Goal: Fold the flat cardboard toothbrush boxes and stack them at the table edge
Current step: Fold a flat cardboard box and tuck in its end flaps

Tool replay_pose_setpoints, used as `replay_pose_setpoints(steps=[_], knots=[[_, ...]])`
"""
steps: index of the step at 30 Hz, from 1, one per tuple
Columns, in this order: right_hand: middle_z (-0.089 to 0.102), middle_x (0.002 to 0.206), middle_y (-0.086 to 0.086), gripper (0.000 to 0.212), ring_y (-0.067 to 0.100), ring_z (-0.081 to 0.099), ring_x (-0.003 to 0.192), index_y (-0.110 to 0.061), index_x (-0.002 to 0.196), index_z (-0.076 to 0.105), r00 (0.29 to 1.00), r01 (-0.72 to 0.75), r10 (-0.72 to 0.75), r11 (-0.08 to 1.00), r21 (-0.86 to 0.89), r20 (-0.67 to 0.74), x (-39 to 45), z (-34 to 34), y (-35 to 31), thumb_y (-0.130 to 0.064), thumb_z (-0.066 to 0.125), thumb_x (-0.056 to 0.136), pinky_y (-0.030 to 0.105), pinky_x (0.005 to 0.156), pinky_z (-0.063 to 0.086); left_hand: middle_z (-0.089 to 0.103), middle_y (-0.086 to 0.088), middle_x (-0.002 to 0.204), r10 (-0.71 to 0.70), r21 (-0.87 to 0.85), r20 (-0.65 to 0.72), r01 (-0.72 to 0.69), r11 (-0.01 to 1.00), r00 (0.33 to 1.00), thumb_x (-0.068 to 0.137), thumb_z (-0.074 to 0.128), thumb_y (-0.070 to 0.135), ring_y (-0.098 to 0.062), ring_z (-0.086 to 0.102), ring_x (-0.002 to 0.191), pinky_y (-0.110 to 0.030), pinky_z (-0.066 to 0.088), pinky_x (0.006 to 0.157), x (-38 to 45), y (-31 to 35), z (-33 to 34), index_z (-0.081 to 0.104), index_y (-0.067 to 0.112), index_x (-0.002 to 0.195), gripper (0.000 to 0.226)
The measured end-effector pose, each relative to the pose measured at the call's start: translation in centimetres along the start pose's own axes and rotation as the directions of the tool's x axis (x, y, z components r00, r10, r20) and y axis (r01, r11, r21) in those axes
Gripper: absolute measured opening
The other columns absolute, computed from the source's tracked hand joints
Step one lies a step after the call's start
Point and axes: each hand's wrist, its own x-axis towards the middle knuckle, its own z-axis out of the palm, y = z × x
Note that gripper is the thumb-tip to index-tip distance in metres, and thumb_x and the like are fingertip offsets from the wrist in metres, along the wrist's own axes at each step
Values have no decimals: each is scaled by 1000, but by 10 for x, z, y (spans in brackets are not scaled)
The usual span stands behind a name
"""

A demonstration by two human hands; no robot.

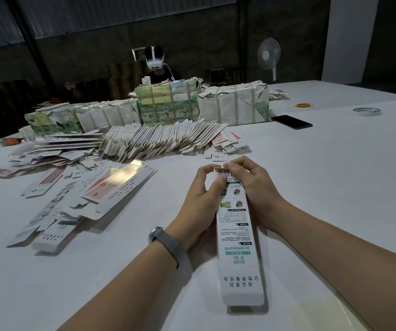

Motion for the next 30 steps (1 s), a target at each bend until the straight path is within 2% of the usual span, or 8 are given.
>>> replay_pose_setpoints(steps=[2,5,10,14,22,24,27,30], knots=[[68,71,10,23,27,64,59,-25,77,65,1000,-18,18,999,-29,-9,1,-1,1,-13,60,97,36,60,52,76,-9,86,-7,20,15,7,1000,1000,105,52,24,-20,71,65,-28,55,54,-1,0,0,51,27,118,13],[66,67,9,28,26,63,56,-28,77,66,999,-33,32,997,-64,-20,2,-1,2,-8,57,95,36,58,50,75,-7,87,6,78,14,-7,997,1000,105,52,25,-21,71,68,-32,55,60,-1,-1,-1,51,30,116,12],[63,62,6,16,24,60,54,-17,83,60,998,-49,47,997,-62,-31,3,-1,3,-5,56,93,32,55,49,74,-8,90,31,140,21,-34,990,999,105,53,25,-23,71,72,-36,54,67,2,-2,-3,50,27,120,15],[62,62,9,17,25,60,53,-15,75,60,998,-46,43,996,-81,-35,3,0,2,-2,62,86,31,53,50,76,-9,90,19,160,48,-26,987,999,103,56,30,-25,71,72,-40,54,70,2,-2,-5,49,23,124,23],[65,64,4,22,20,62,56,-17,74,63,999,-33,30,996,-85,-38,3,-2,3,1,59,88,29,53,51,77,-4,87,-15,206,83,-2,979,996,104,55,31,-20,73,71,-34,57,65,2,-2,-6,50,31,118,15],[65,65,4,24,20,62,57,-16,73,63,998,-42,38,996,-78,-53,4,-2,2,1,59,89,29,54,51,78,-4,86,-24,202,98,3,979,995,101,58,35,-22,73,72,-36,58,66,1,-1,-7,48,33,120,21],[64,62,2,25,19,59,55,-17,73,62,996,-52,46,995,-82,-75,6,-2,2,-1,57,91,28,55,50,78,-11,96,-38,201,109,15,979,993,89,60,43,-30,73,79,-47,58,76,1,-1,-8,45,34,127,41],[63,61,2,24,17,58,52,-16,74,60,996,-49,43,996,-75,-77,6,-2,2,0,55,91,24,49,49,77,-16,102,-31,223,120,4,975,992,99,60,38,-30,73,81,-49,57,80,2,-1,-9,42,32,133,39]])
